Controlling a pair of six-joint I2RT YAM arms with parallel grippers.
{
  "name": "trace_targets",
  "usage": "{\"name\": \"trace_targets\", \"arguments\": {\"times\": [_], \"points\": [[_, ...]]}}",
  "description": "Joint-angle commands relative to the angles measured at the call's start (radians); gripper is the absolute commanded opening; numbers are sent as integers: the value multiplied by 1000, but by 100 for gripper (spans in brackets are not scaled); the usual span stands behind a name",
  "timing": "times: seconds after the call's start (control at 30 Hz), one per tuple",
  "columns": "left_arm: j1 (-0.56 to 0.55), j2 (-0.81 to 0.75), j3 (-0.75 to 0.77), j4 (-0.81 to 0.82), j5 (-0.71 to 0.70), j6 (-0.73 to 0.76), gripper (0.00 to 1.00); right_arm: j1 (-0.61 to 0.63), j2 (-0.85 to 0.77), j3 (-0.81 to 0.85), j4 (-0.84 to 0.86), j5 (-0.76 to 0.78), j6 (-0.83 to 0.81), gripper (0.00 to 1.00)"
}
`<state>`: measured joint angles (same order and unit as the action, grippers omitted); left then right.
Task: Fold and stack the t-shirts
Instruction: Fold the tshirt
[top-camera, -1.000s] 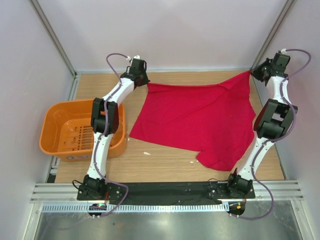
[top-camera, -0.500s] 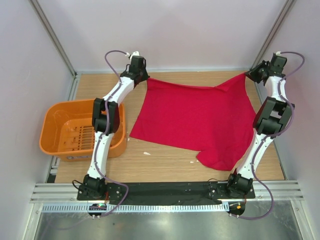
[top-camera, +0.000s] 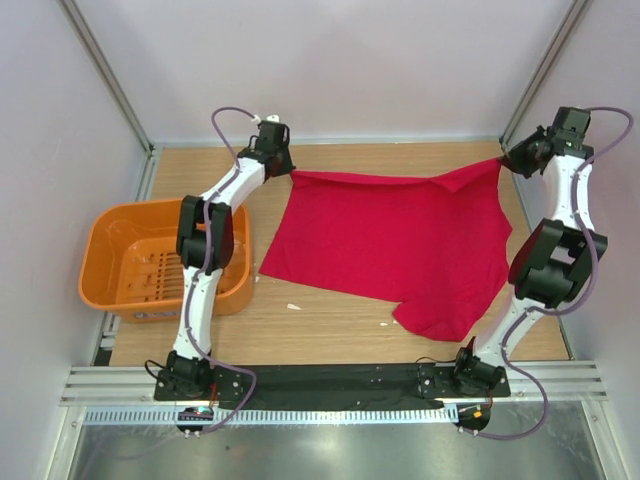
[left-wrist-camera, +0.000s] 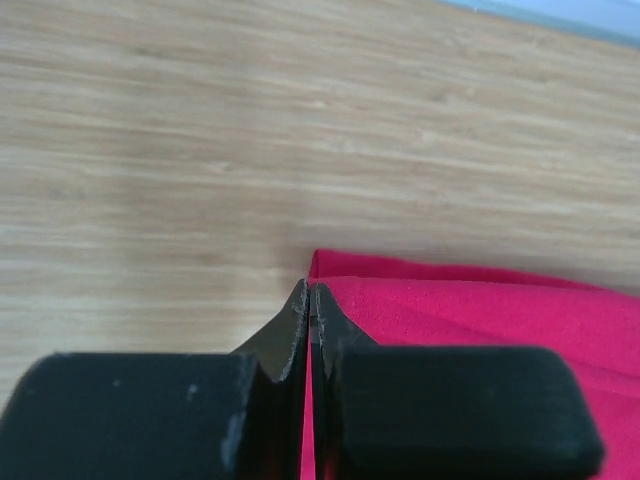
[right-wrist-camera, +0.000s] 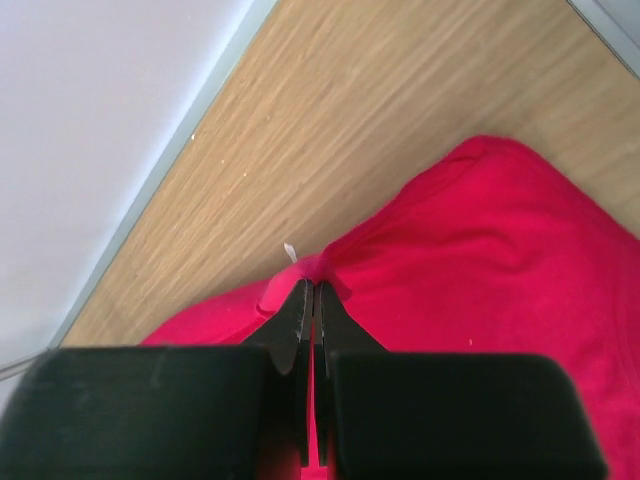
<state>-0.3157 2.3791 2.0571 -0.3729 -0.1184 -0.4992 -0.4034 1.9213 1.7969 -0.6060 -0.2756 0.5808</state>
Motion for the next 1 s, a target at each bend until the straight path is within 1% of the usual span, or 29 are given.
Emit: {"name": "trace_targets", "arguments": {"times": [0.0,0.13,0.33,0.6,0.97], "points": [[9,-118,-24,-21,28,50,0,-5,-106,-68,-107,64,21,1],[7,-150,-46,-60,33,74,0,-5,-211,-186,-147,99,16,1],[7,-184,-90,-115,43,102,0,-5,-286,-272,-198,136,7,1],[6,-204,-127,-164,66,119,0,-6,-363,-329,-261,208,1,1],[-19,-201,-156,-213,72,139,0,-12,-403,-387,-313,225,-21,1]]}}
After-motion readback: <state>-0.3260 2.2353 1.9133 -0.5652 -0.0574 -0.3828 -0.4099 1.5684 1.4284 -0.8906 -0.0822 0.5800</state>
